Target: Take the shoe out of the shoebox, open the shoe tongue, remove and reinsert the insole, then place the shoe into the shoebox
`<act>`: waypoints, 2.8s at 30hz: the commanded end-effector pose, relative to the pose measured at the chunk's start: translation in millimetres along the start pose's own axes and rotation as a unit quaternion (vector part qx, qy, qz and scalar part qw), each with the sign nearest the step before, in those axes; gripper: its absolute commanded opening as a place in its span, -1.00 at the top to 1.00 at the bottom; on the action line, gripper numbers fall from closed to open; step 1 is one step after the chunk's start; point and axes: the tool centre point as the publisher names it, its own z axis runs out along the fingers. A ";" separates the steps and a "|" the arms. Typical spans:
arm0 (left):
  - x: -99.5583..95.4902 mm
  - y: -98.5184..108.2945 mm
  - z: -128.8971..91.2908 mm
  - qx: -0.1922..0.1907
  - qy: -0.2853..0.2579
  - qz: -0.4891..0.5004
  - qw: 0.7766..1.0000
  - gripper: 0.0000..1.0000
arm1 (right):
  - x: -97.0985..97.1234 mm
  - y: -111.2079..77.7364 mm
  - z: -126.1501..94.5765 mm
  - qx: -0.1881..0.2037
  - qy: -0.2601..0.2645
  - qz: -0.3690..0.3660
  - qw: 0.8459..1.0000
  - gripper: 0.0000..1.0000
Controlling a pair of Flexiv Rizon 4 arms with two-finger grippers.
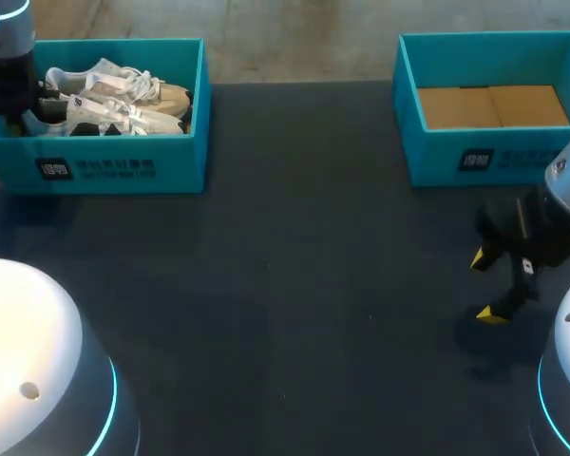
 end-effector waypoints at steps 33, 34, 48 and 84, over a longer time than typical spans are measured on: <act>29.2 15.4 -149.0 -0.042 -0.015 -0.017 0.999 1.00 | 1.8 -0.4 -0.4 0.000 -0.001 0.000 1.000 -1.00; 30.8 13.5 -155.6 -0.034 -0.024 -0.018 0.999 1.00 | 1.8 -0.4 -0.4 0.000 -0.001 0.000 1.000 -1.00; 46.4 -30.2 -234.7 -0.065 -0.008 -0.032 0.997 1.00 | 1.8 -0.4 -0.4 0.000 -0.001 0.000 1.000 -1.00; 11.2 -207.7 -256.0 -0.063 -0.032 0.044 0.997 1.00 | 1.8 -0.4 -0.4 0.000 -0.001 0.000 1.000 -1.00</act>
